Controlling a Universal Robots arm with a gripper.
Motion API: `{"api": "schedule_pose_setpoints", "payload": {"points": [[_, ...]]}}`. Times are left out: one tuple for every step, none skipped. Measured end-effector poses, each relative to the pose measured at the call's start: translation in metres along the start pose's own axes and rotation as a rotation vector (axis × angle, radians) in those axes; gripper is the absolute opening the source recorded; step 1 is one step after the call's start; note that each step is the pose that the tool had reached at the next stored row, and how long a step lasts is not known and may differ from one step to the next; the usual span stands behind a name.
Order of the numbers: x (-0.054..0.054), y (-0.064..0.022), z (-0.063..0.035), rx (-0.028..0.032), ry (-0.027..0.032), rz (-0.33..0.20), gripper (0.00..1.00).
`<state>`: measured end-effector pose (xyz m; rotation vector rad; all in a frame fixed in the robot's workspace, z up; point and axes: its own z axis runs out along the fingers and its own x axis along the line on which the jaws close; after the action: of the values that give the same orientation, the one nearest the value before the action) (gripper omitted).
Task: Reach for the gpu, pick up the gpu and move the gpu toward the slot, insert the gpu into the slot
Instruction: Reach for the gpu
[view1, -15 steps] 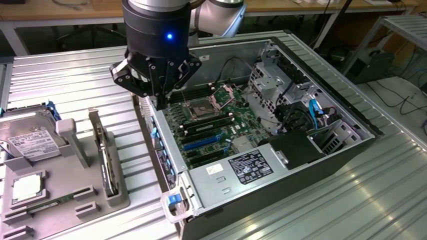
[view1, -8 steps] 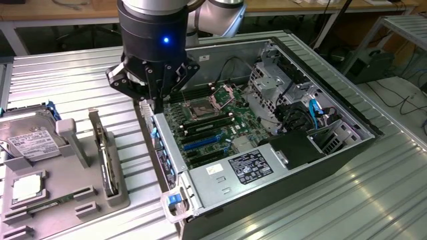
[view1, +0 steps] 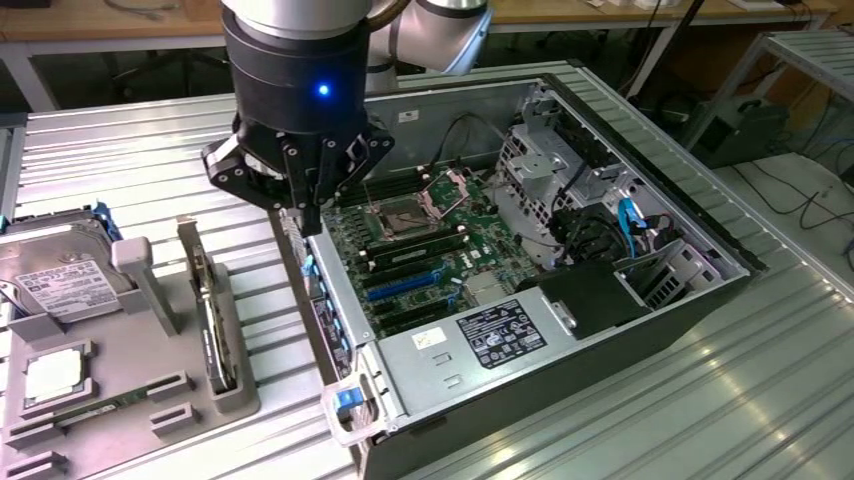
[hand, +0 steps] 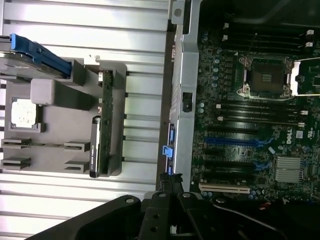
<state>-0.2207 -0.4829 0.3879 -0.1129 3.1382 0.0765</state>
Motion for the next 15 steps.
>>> {"api": "schedule_pose_setpoints", "payload": {"points": [[0.001, -0.0008, 0.0000, 0.0000, 0.0001, 0.000, 0.10], [0.002, -0.0017, 0.0000, 0.0000, 0.0001, 0.000, 0.10], [0.003, -0.0026, 0.0000, 0.0001, 0.0002, 0.000, 0.10], [0.004, -0.0036, 0.0000, 0.0000, 0.0002, 0.000, 0.10], [0.005, -0.0045, -0.0001, 0.0000, 0.0003, 0.000, 0.10], [0.005, -0.0054, 0.0000, 0.0000, 0.0003, 0.000, 0.10], [0.006, -0.0063, -0.0001, 0.0000, 0.0004, 0.000, 0.10], [0.007, -0.0073, -0.0001, 0.0000, 0.0004, 0.000, 0.10], [0.009, -0.0090, -0.0001, 0.0000, 0.0005, 0.000, 0.10], [0.010, -0.0101, -0.0001, 0.0000, 0.0006, 0.000, 0.10], [0.011, -0.0113, -0.0001, 0.0000, 0.0006, 0.000, 0.10], [0.012, -0.0125, -0.0001, 0.0000, 0.0006, 0.000, 0.10], [0.013, -0.0135, -0.0001, -0.0001, 0.0006, 0.000, 0.10], [0.014, -0.0144, -0.0002, 0.0000, 0.0008, 0.000, 0.10], [0.015, -0.0155, -0.0002, 0.0000, 0.0008, 0.000, 0.10]]}}
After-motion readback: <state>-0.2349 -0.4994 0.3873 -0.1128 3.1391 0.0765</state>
